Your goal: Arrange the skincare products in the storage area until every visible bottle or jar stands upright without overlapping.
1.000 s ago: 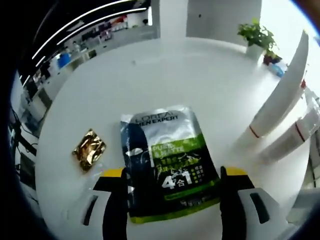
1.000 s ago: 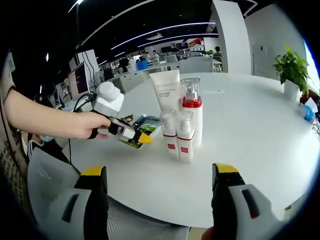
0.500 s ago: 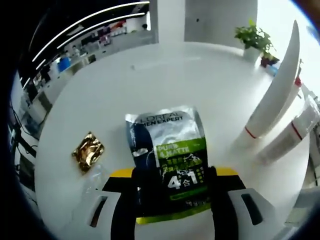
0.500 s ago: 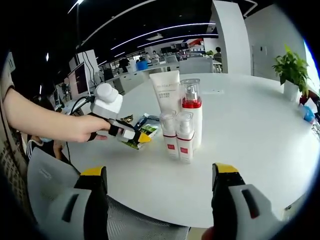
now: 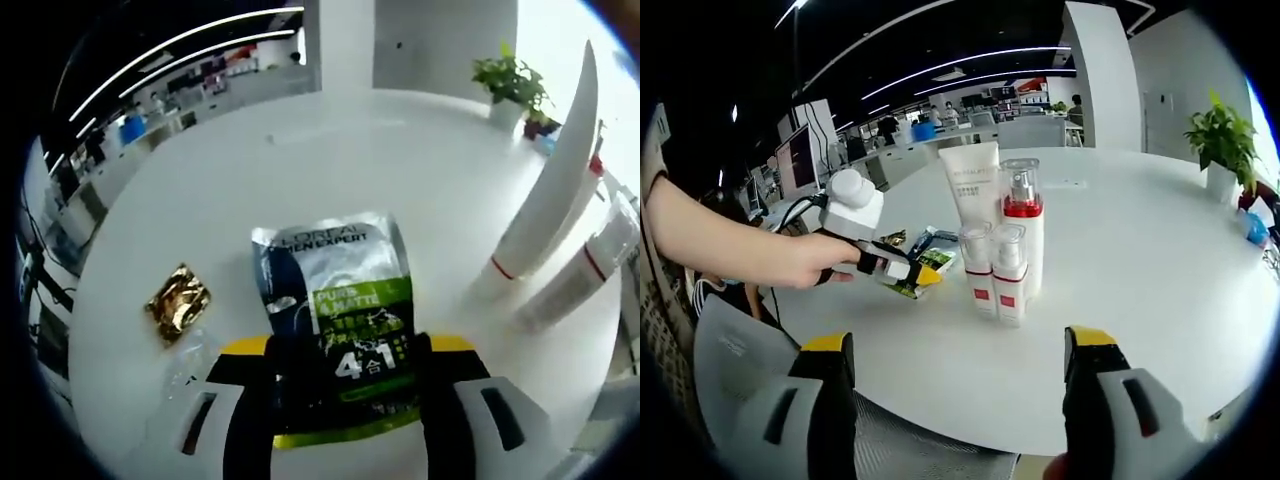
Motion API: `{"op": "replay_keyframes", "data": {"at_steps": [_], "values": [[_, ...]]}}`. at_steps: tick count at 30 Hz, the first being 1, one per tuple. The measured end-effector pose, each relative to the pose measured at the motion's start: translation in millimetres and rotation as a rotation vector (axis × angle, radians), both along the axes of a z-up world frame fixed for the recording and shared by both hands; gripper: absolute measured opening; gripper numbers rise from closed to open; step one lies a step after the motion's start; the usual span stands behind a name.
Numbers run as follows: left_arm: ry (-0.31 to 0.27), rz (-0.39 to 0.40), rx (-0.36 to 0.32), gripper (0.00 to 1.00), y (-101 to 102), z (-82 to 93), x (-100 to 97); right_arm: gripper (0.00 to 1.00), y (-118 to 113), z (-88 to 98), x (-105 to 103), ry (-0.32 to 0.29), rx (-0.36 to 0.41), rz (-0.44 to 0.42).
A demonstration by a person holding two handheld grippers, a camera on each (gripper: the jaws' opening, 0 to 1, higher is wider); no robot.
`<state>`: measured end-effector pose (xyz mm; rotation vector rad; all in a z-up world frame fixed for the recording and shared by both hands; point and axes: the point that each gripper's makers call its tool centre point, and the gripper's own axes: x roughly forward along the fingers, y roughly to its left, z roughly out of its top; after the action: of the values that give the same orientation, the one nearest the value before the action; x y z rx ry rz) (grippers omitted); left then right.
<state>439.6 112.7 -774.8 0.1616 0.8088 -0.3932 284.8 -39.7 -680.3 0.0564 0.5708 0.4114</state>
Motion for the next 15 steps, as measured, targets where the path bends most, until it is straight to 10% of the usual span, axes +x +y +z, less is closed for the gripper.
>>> {"op": "replay_keyframes", "data": {"at_steps": [15], "values": [[0.006,-0.029,-0.053,0.31,-5.3,-0.5,0.5,0.86,-0.5,-0.2,0.3,0.000,-0.002,-0.001]]}}
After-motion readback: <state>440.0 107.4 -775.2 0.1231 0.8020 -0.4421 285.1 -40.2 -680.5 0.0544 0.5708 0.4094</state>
